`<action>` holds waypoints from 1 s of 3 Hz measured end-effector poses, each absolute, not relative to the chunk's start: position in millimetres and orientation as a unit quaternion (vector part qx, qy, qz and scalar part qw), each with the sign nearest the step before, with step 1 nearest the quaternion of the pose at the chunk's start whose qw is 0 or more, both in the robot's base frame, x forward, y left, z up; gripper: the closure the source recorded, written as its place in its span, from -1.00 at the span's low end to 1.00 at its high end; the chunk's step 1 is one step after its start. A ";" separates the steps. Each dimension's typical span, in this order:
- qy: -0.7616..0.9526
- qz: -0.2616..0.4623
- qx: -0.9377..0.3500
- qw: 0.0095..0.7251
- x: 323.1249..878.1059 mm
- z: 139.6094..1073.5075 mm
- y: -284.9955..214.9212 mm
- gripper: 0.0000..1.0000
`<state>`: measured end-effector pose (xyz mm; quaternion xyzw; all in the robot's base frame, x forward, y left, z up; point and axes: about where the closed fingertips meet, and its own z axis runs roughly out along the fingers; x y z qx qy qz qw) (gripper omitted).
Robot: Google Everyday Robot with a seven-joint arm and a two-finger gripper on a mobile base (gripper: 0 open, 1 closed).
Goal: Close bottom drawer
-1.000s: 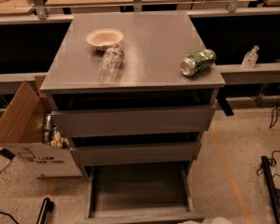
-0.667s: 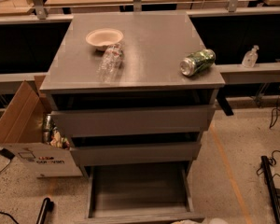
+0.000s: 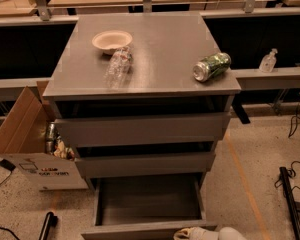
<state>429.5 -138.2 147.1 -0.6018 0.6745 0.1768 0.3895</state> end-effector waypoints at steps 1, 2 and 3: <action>0.675 0.165 -0.595 0.404 457.7 153.2 -128.8 1.00; 0.672 0.152 -0.589 0.422 498.6 159.5 -116.5 1.00; 0.661 0.133 -0.593 0.441 543.1 166.6 -109.2 1.00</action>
Offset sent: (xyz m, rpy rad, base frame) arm 0.1395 0.0280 0.0236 0.0182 -0.1413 -0.0891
